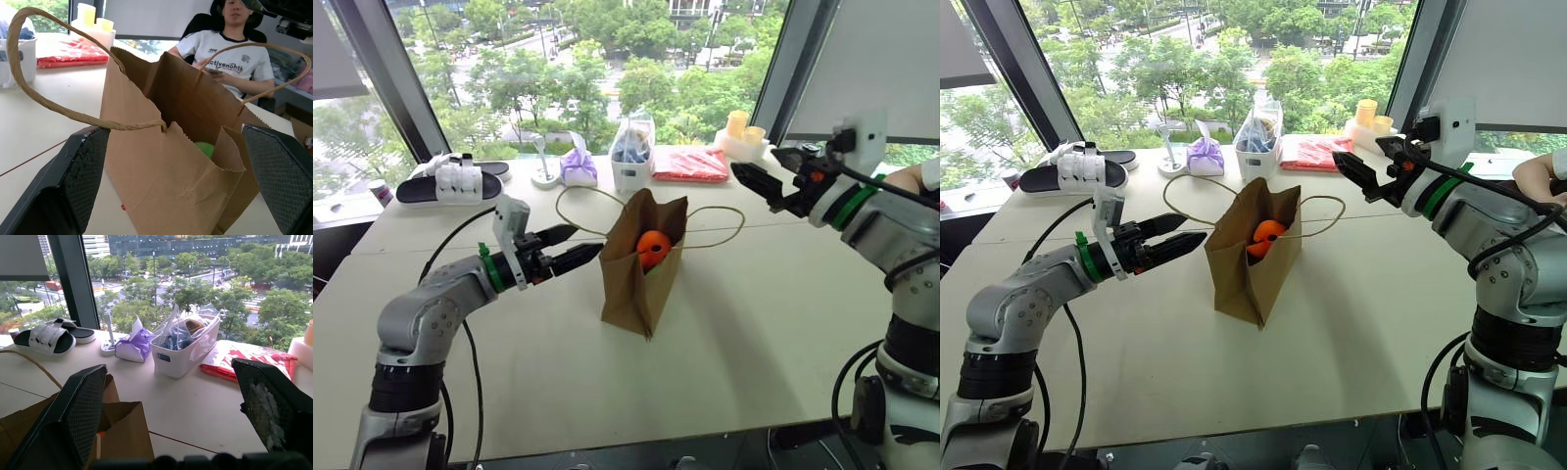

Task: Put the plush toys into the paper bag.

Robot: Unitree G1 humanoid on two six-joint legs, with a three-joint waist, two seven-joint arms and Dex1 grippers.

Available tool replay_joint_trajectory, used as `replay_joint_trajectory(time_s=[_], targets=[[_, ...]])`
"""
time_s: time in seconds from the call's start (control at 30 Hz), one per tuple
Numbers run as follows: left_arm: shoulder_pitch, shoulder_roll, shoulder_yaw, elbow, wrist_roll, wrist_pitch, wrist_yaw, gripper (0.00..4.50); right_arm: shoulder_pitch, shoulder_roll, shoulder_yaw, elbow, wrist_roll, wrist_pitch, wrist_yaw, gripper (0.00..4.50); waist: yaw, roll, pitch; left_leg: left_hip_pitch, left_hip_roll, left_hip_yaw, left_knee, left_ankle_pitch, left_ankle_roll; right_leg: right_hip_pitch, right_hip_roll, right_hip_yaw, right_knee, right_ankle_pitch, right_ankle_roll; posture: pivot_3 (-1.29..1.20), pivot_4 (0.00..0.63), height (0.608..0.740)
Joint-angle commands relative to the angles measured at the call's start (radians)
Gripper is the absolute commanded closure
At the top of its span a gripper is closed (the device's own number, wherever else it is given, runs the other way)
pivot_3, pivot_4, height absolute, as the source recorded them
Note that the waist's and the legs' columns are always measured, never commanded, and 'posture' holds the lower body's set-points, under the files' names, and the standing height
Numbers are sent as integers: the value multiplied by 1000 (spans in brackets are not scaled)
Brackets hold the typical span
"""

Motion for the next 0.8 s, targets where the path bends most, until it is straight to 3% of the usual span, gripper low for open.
replay_joint_trajectory(time_s=[0.03, 0.1, 0.2, 0.27, 0.47, 0.8], targets=[[122, 91, -64, -135, -12, 20, -120, 0, 265, 79, 9, -78, -58, -21, -85, 909, 0, -9, -7, 1, 0, -1, -1, 0, 0, 0, 0, 0, 1, 0, 0, 0, 150, 740], [155, 120, -84, -166, -9, 15, -147, 0, 334, 109, 23, -103, -62, -37, -103, 1966, 1, -7, -6, 3, 1, -2, -4, -2, 2, 1, 1, 0, 0, 0, -1, 0, 150, 740], [164, 134, -93, -174, -2, 1, -160, 0, 366, 104, 19, -109, -69, -56, -103, 3518, 0, 8, 3, -6, -1, 3, 1, -1, 3, -8, -5, 6, 1, 0, 0, 0, 150, 740], [163, 136, -98, -172, 3, -5, -166, 0, 374, 99, 22, -110, -68, -59, -102, 4425, 0, 7, 3, -3, -2, 5, 2, 0, 4, -5, -5, 7, 1, 1, 2, 0, 150, 740], [133, 93, -137, -170, 40, -29, -131, 0, 376, 88, 75, -176, -22, -35, -62, 4425, -1, 7, 3, 9, 0, 5, -2, 0, 4, 6, -1, 3, 0, 0, 1, 0, 150, 740], [111, 15, -218, -150, 168, -101, -55, 0, 305, 223, 283, -167, -23, -57, -61, 4425, 0, 7, 3, 9, 0, 2, -2, 0, 4, 6, -2, 4, 0, 1, 1, 0, 150, 740]])
